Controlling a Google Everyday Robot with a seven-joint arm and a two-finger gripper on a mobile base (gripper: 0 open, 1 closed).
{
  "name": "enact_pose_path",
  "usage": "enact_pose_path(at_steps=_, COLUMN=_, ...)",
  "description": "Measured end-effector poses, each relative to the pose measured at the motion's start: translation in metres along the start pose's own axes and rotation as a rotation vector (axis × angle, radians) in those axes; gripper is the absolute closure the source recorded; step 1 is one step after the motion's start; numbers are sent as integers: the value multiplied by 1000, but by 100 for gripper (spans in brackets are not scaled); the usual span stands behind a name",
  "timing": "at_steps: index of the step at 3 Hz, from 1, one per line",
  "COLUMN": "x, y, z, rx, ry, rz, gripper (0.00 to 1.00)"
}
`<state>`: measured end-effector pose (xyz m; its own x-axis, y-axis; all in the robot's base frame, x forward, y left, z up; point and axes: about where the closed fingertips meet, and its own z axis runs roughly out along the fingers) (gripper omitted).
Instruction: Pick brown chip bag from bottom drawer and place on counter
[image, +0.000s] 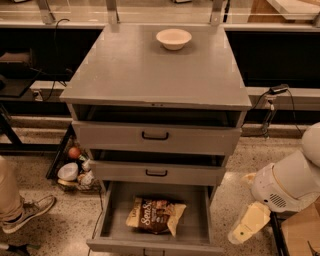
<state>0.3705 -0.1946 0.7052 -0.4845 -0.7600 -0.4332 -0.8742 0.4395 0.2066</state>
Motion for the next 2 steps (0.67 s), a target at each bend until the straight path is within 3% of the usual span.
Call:
enact_pose_path(at_steps=1, x=9, y=-11, z=26, rx=43, ry=31, rz=22, gripper=0)
enact_pose_path(at_steps=2, x=26, y=-31, z=89, rx=76, ry=54, rz=34, gripper=0)
